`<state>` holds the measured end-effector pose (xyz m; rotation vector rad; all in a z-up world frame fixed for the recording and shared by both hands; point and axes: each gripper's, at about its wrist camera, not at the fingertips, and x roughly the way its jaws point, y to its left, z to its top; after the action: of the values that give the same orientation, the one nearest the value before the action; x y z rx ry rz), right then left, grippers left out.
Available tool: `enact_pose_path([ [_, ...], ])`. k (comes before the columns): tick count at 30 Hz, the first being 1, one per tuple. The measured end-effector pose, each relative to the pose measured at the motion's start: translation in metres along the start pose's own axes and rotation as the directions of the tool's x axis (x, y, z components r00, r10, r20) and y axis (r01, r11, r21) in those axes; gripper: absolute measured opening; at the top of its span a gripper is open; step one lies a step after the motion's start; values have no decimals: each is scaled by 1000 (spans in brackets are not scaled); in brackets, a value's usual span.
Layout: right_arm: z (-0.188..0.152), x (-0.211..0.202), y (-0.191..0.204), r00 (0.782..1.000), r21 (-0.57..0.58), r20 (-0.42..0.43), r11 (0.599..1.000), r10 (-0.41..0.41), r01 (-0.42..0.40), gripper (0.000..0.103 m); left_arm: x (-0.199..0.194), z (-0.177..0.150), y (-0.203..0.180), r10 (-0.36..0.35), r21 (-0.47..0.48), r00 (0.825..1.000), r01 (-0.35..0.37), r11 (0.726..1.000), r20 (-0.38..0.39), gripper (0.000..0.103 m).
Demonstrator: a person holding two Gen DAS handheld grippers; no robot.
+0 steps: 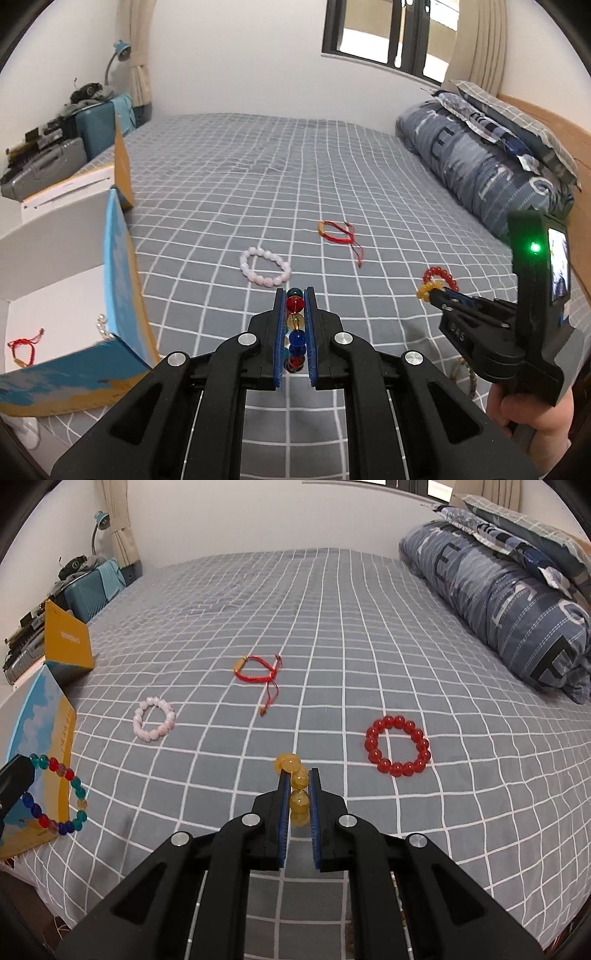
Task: Organize jewelry
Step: 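Carry the multicolour and amber bracelets into the white box with both tools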
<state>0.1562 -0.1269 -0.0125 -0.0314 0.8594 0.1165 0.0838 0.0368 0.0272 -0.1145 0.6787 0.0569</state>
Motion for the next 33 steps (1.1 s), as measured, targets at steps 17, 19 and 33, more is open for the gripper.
enact_pose_path([
  [17, 21, -26, 26, 999, -6, 49, 1000, -6, 7, 9, -16, 19, 40, 131, -13, 991, -131, 991, 18, 9],
  [19, 25, -32, 35, 999, -13, 49, 1000, 8, -8, 9, -25, 23, 50, 140, -24, 990, -140, 990, 27, 9],
  [33, 40, -83, 136, 993, -123, 89, 990, 75, -63, 9, -96, 43, 130, 245, -85, 967, -239, 967, 65, 9],
])
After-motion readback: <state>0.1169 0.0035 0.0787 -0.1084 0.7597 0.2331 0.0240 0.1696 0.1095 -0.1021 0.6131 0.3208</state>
